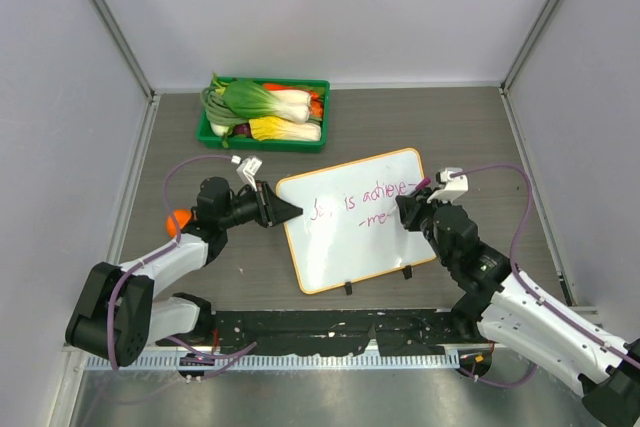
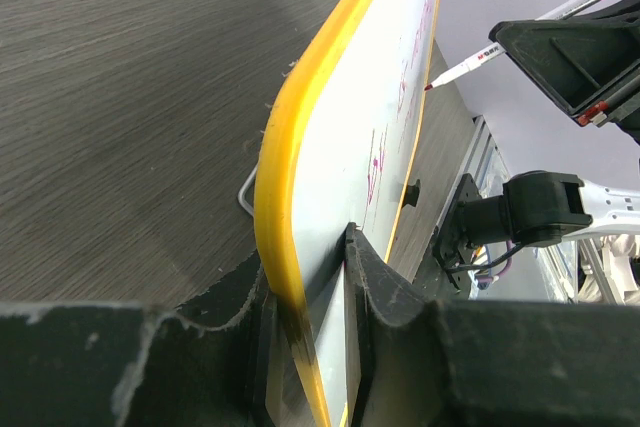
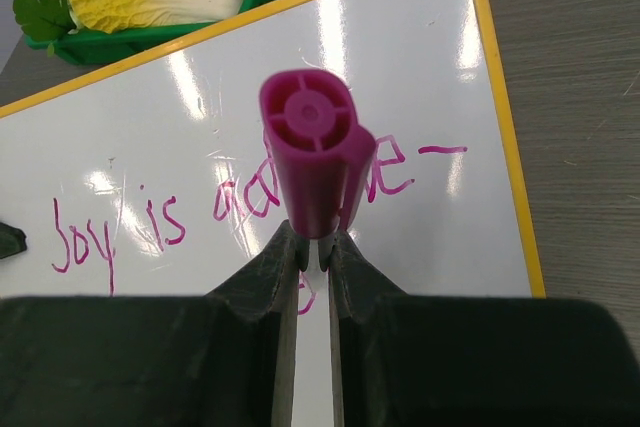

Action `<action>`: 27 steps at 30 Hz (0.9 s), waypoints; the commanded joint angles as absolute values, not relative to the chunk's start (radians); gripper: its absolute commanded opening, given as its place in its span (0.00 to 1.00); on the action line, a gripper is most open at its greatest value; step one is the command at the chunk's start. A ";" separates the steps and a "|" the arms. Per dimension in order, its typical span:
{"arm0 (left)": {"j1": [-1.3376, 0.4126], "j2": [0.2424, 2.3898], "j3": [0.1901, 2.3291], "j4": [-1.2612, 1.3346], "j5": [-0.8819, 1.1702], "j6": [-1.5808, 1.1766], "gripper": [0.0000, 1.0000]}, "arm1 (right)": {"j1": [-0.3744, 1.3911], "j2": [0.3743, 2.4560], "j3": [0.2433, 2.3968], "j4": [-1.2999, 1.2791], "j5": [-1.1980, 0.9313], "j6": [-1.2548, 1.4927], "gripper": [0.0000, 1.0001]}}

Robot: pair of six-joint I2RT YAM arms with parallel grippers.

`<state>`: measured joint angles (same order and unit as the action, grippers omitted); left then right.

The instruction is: Write a sentence on the whiteboard

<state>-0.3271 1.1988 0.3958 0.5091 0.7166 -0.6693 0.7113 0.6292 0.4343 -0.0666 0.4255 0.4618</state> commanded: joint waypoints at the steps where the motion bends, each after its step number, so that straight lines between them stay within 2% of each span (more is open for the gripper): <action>1: -0.330 1.212 0.368 0.423 0.584 -0.503 0.00 | 0.709 0.630 0.482 -0.045 0.454 0.440 0.01; 14: -0.328 1.212 0.370 0.423 0.586 -0.503 0.00 | 0.706 0.706 0.491 -0.006 0.474 0.430 0.01; 27: -0.330 1.213 0.370 0.425 0.586 -0.503 0.00 | 0.704 0.677 0.446 -0.063 0.449 0.457 0.01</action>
<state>-0.3271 1.1973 0.3958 0.5076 0.7162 -0.6689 0.7090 0.6983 0.4561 -0.0528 0.4358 0.4477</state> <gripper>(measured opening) 0.261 0.178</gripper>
